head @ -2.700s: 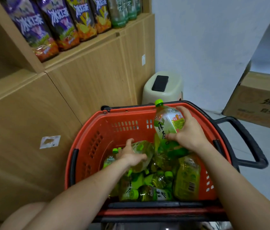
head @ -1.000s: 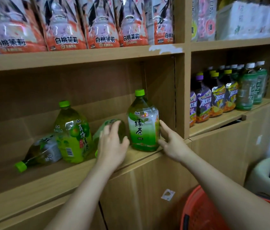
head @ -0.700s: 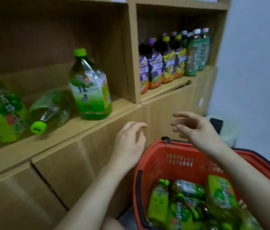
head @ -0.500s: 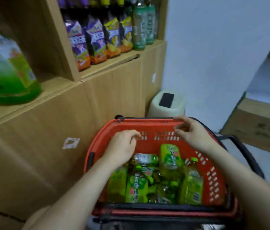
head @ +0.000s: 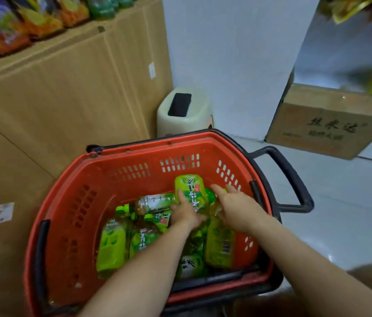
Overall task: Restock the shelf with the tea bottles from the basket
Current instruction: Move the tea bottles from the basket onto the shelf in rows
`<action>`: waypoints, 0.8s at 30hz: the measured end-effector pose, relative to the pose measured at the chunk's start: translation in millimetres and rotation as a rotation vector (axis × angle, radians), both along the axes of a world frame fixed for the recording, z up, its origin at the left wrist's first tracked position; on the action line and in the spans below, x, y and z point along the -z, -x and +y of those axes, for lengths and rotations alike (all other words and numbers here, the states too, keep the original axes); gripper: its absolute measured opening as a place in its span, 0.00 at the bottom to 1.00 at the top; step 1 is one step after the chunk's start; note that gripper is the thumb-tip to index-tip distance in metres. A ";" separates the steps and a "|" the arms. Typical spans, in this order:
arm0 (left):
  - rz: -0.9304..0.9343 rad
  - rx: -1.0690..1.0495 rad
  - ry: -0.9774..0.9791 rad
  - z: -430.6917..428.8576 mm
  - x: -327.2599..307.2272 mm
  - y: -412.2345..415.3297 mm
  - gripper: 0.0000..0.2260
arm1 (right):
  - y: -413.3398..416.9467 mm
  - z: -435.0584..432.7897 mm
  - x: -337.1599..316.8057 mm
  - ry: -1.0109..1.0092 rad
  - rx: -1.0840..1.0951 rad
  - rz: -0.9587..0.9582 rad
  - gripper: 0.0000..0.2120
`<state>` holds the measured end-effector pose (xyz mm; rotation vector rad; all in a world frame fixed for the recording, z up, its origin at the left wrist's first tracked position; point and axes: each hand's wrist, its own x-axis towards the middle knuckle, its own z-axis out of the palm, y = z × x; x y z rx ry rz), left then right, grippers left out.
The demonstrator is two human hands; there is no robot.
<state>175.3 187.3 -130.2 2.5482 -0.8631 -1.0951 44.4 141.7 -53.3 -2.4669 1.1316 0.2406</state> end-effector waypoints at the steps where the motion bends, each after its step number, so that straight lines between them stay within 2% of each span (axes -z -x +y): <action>1: 0.006 -0.022 0.002 2.1 5.3 -0.4 0.55 | -1.2 -3.2 1.1 -0.024 0.017 -0.022 0.34; 3: 0.000 -0.003 -0.007 5.3 10.7 -3.8 0.58 | -4.1 -10.3 2.5 -0.096 0.058 -0.085 0.35; 7: 0.112 0.065 0.001 9.3 -3.0 -25.3 0.59 | -12.5 -15.7 2.3 -0.186 0.046 -0.111 0.39; 9: 0.146 0.113 0.031 14.5 -21.5 -42.7 0.56 | -17.4 -12.8 1.1 -0.224 -0.021 -0.087 0.44; 12: 0.155 0.198 0.094 20.8 -60.1 -67.4 0.45 | -30.0 -1.2 3.3 -0.277 -0.147 -0.025 0.51; 15: 0.117 0.331 0.048 28.8 -92.8 -83.5 0.40 | -49.0 11.3 10.2 -0.248 -0.232 -0.009 0.57; 19: 0.165 0.391 0.031 52.0 -105.3 -100.7 0.34 | -72.6 27.0 14.8 -0.293 -0.342 0.035 0.66; 21: 0.184 0.336 0.051 65.7 -98.9 -107.6 0.32 | -81.5 35.3 18.4 -0.299 -0.378 0.030 0.67; 24: 0.357 0.057 0.262 84.2 -90.7 -114.1 0.28 | -87.4 42.4 23.6 -0.139 -0.314 0.045 0.60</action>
